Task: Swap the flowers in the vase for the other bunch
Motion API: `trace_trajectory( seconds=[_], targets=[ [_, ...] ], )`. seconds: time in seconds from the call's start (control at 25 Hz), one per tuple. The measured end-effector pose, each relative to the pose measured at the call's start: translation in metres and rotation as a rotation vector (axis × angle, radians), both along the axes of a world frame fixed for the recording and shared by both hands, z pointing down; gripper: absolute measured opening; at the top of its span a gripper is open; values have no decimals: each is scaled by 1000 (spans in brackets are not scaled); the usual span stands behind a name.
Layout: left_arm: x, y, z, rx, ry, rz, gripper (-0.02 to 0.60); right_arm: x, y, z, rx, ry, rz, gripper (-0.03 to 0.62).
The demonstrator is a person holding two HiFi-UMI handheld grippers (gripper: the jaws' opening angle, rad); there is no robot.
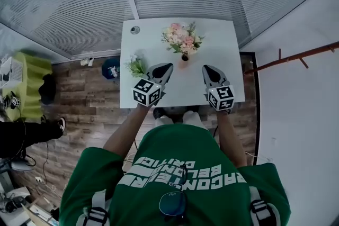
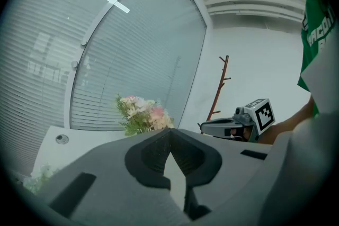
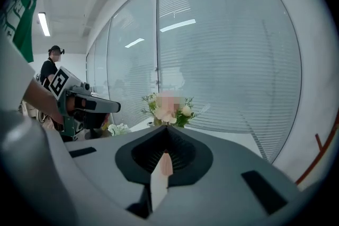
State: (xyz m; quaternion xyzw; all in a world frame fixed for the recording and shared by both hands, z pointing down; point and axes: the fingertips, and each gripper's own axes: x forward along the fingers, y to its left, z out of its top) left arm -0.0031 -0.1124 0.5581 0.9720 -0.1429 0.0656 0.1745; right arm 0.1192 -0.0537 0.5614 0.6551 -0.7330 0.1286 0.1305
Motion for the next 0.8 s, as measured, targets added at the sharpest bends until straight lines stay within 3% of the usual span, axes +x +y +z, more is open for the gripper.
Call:
trace_trajectory(
  seconds=[0.28, 0.8],
  targets=[
    [3, 11, 15, -4, -16, 4, 8, 0, 17, 18, -22, -24, -6, 12],
    [28, 34, 11, -3, -41, -99, 8, 29, 30, 13, -20, -56, -107, 12]
  ],
)
